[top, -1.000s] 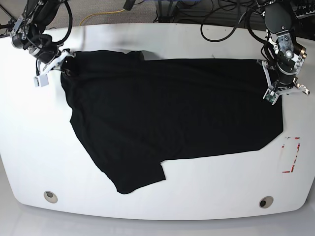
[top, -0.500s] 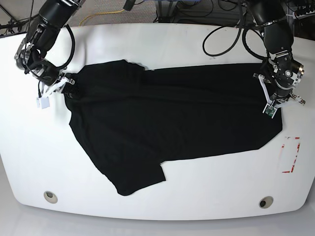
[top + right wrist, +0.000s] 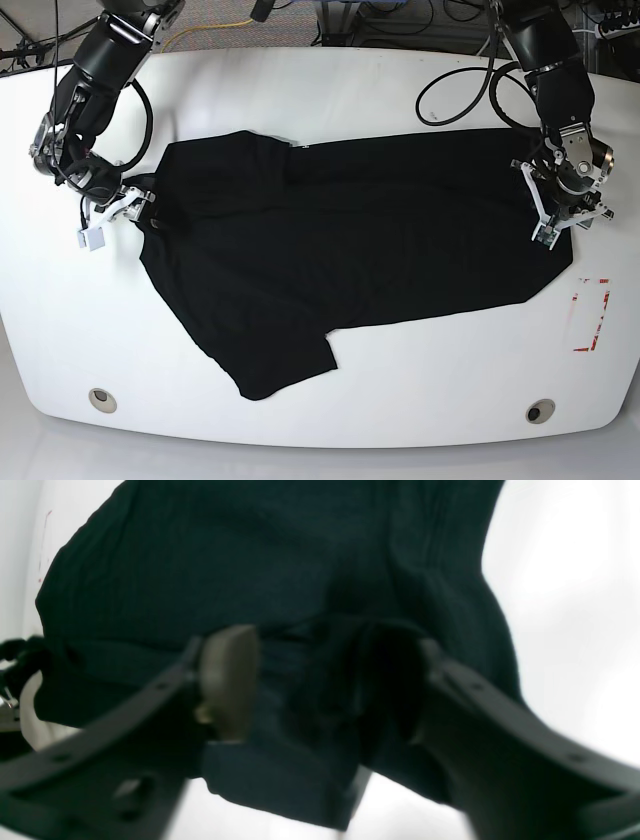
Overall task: Fold the T-shirt properly
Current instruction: 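Regrasp the shirt's edge with both grippers a little further in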
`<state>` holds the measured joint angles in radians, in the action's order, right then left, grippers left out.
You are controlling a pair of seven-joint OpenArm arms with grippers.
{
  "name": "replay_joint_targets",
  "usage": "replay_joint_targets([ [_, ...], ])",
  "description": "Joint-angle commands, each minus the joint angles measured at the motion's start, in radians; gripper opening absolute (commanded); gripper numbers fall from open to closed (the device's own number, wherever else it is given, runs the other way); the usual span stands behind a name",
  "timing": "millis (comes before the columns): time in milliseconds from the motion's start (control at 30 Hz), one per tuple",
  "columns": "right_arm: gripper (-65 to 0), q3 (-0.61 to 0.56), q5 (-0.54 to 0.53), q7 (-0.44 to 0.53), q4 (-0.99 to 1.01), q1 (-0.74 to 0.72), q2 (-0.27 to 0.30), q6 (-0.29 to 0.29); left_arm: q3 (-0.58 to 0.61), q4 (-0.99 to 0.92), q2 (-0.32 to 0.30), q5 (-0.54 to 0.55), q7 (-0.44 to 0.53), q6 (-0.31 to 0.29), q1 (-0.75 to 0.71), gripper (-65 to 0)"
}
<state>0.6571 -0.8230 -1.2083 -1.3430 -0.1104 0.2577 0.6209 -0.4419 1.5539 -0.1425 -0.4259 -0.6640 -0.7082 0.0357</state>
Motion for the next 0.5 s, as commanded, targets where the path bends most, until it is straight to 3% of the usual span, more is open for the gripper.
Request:
replay_joint_targets([
  [0, -16.3, 0.003, -0.049, 0.014, -0.02, 0.011, 0.041, 0.003, -0.001, 0.018, -0.013, 0.006, 0.013, 0.01, 0.017, -29.9],
  [267, -15.5, 0.011, -0.08, 0.015, -0.165, 0.176, 0.062, 0.0, -0.007, 0.053, -0.055, 0.172, 0.005, 0.01, 0.014, -29.7],
  [467, -15.5, 0.011, -0.098, 0.015, -0.237, 0.286, 0.03, 0.003, -0.007, 0.101, -0.049, 0.18, 0.005, 0.01, -0.058, -29.7],
])
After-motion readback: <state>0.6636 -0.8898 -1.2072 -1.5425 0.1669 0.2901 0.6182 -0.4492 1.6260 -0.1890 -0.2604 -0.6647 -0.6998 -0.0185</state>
